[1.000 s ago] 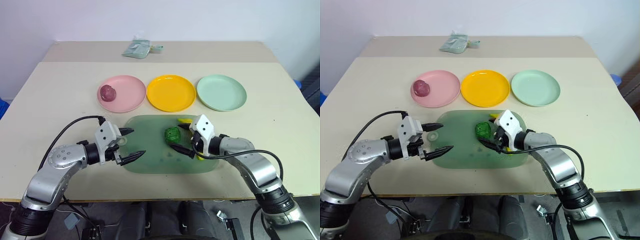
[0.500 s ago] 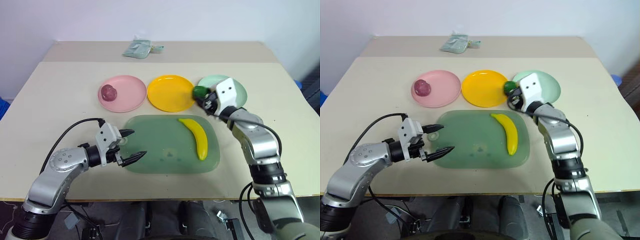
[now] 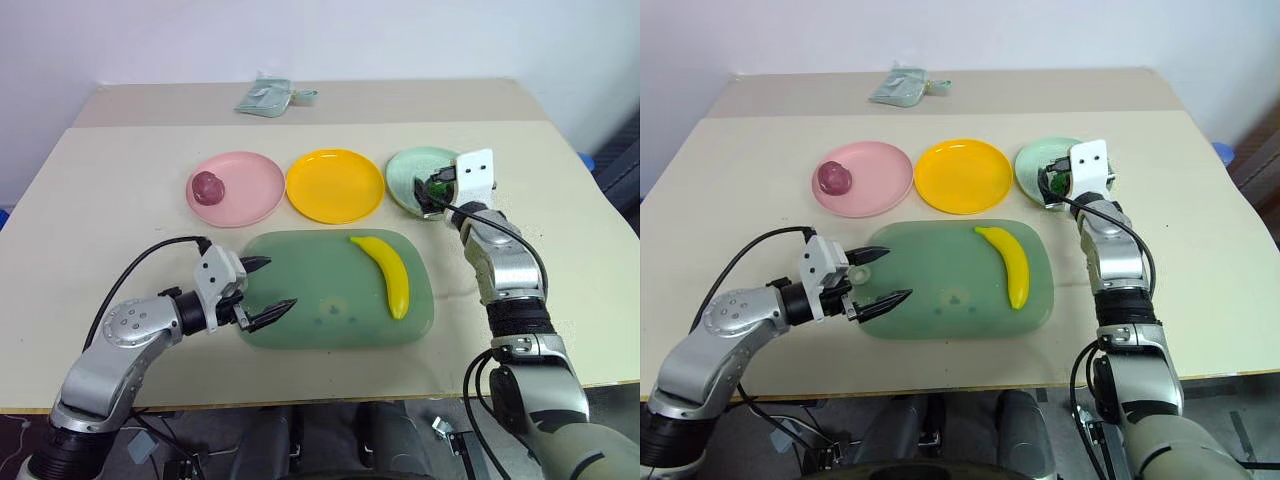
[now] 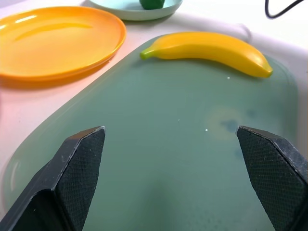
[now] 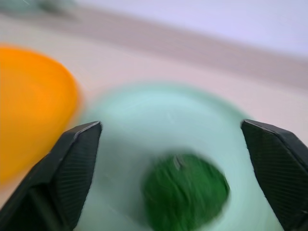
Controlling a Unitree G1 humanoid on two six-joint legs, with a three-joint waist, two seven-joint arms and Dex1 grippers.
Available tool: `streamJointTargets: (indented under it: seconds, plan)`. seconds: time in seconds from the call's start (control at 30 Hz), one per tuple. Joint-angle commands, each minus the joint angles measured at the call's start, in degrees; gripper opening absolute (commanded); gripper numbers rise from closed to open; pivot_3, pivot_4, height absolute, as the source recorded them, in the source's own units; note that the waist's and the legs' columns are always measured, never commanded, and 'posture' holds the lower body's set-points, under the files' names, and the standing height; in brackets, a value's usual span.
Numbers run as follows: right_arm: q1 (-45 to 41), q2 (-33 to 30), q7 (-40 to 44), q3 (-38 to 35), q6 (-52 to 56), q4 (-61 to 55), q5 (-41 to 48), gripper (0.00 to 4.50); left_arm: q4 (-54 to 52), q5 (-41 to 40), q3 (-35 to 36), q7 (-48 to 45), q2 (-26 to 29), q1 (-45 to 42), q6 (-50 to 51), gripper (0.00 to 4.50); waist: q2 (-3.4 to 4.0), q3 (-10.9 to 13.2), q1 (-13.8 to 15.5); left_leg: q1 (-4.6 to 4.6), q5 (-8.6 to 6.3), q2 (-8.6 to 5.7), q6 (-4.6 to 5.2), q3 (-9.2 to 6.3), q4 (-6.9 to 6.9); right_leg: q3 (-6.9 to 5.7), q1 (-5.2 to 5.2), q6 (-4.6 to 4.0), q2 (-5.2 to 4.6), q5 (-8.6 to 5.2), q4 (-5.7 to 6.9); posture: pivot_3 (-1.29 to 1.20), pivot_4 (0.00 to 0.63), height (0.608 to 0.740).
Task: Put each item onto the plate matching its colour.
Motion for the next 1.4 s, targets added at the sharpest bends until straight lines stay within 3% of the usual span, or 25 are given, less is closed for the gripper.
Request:
streamJointTargets:
  seconds: [0.03,0.1,0.17,0.4,0.5,0.63,0.77,0.87,1.0,1.3,1.4]
  plan:
    - [7.0,-4.78,16.09,3.18,5.16,-15.77,8.93,4.46,0.12,-0.22,2.29,-0.02,0.54,0.0,-1.07,4.5,0.0,0.0,0.14,0.0,0.0,0.0,0.01,-0.02,0.0,-0.01,0.02,0.0,-0.01,0.0,-0.01,0.0,0.15,0.74]
    - [12.66,-9.4,23.8,6.69,10.43,-24.51,12.42,4.46,1.28,-0.23,3.09,-0.73,1.19,0.02,-1.56,4.5,-0.01,-0.01,0.31,0.0,-0.01,0.0,0.02,-0.04,0.0,-0.01,0.04,0.0,-0.02,0.0,-0.02,0.0,0.15,0.74]
    - [16.36,-12.41,26.27,9.26,14.45,-29.45,13.16,4.46,2.34,0.0,3.56,-1.35,1.8,-0.12,-2.1,4.5,-0.01,-0.01,0.11,0.02,-0.03,0.01,0.05,-0.04,0.01,0.0,0.05,0.0,-0.02,0.0,-0.15,0.0,0.15,0.74]
    - [16.7,-12.28,19.67,14.18,23.22,-28.47,6.24,4.46,2.93,0.09,3.31,-1.93,1.82,-0.55,-2.65,4.5,-0.02,-0.05,0.11,0.08,-0.03,0.01,0.05,-0.03,0.08,0.01,0.04,-0.01,-0.08,0.0,-0.1,0.0,0.15,0.74]
    - [15.71,-11.41,19.01,14.48,23.31,-28.37,5.53,3.67,2.61,0.05,3.09,-1.69,1.53,-0.15,-2.73,4.5,-0.05,-0.07,0.27,0.07,-0.04,-0.01,0.05,-0.04,0.1,0.01,0.06,-0.02,-0.11,0.0,-0.1,0.0,0.15,0.74]
    - [14.91,-11.31,18.88,14.52,20.64,-28.0,3.69,1.76,2.2,0.02,3.31,-1.46,1.43,0.6,-2.77,4.5,-0.05,-0.07,0.18,0.08,-0.04,-0.01,0.04,-0.04,0.1,0.01,0.06,-0.02,-0.11,0.0,-0.1,0.0,0.15,0.74]
    - [14.35,-10.62,22.39,10.97,18.61,-29.57,8.23,1.76,1.94,-0.05,3.53,-1.25,1.4,1.14,-2.74,4.5,-0.04,-0.06,0.15,0.07,-0.04,-0.01,0.04,-0.04,0.1,0.01,0.05,-0.02,-0.11,0.0,-0.11,0.0,0.15,0.74]
    - [13.06,-10.14,21.63,8.44,21.91,-31.08,10.57,2.65,1.78,-0.13,3.51,-1.14,1.34,1.36,-2.82,4.5,-0.04,-0.06,0.17,0.05,-0.04,0.0,0.04,-0.04,0.1,0.01,0.04,-0.02,-0.11,0.0,-0.11,0.0,0.15,0.74]
    - [11.84,-10.4,17.41,8.25,25.56,-29.98,7.91,4.46,1.34,-0.44,2.92,-1.47,1.09,1.44,-2.85,4.5,-0.04,-0.06,0.19,0.05,-0.04,-0.01,0.05,-0.05,0.1,0.01,0.04,-0.02,-0.12,0.0,-0.11,0.0,0.15,0.74]
    - [12.68,-10.26,12.78,10.17,32.17,-27.98,3.97,4.46,0.86,-0.45,2.04,-2.33,0.92,1.36,-2.68,4.5,-0.03,-0.06,0.1,0.03,-0.04,-0.01,0.04,-0.04,0.08,0.02,0.0,-0.03,-0.13,0.0,-0.11,0.0,0.15,0.74]
    - [12.38,-9.44,12.87,10.11,33.37,-28.36,4.69,3.63,0.95,-0.37,1.78,-2.26,0.78,1.11,-2.61,4.5,-0.03,-0.06,0.07,0.03,-0.04,-0.01,0.04,-0.03,0.08,0.02,0.0,-0.03,-0.13,0.0,-0.11,0.0,0.15,0.74]
